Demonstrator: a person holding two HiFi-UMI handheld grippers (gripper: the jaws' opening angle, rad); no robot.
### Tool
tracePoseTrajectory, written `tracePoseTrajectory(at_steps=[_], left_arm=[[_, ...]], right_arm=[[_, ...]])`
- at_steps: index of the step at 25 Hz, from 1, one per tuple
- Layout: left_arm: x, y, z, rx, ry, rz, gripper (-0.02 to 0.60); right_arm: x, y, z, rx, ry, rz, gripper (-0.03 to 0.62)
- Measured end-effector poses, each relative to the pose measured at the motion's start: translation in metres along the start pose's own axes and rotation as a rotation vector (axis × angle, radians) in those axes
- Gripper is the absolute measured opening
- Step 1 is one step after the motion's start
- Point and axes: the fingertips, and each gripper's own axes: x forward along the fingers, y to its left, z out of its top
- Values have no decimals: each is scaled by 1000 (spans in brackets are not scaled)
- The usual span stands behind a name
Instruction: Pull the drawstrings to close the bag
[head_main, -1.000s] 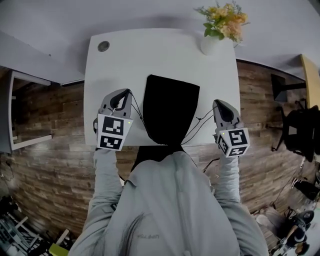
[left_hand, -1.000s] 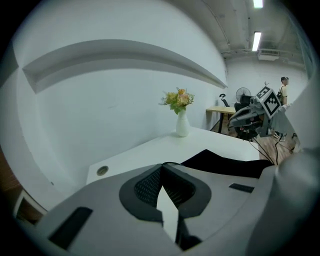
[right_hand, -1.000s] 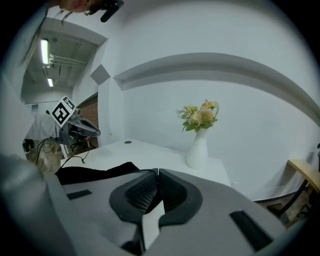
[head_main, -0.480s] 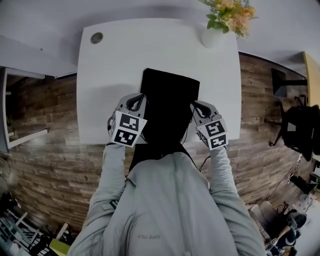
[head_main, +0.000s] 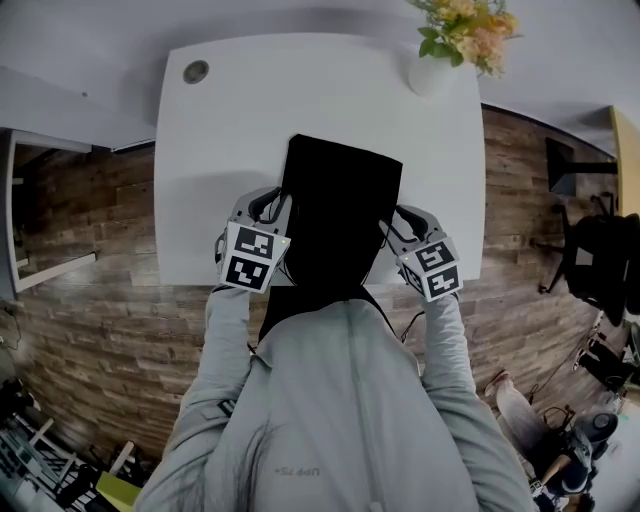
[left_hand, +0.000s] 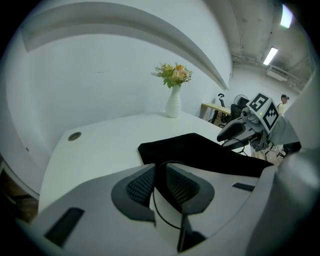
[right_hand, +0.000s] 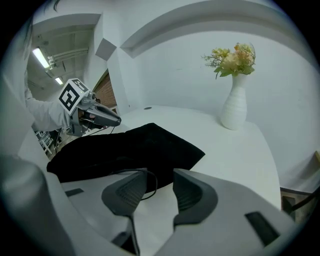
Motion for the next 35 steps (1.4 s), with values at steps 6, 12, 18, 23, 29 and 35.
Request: tracePoseTrajectory(at_steps=[6, 12, 18, 23, 29, 35], left_arm=[[-8, 1, -7, 10, 25, -7, 150], [-20, 9, -6, 7, 28, 11, 167], [-29, 6, 4, 27, 3, 18, 169], [-34, 2, 11, 40, -19, 21, 169], [-40, -2, 22, 49, -52, 23, 169], [-50, -10, 42, 70, -105, 15, 169]], right_arm=[[-17, -7, -18, 17, 61, 2, 172], [-38, -18, -27, 36, 63, -19, 172], [-51, -12, -40, 27, 142, 57, 172], [-61, -6, -56, 21, 236, 119, 175], [-78, -10, -45, 65, 154, 123, 175], [-97, -1, -2, 86, 4, 182, 175]])
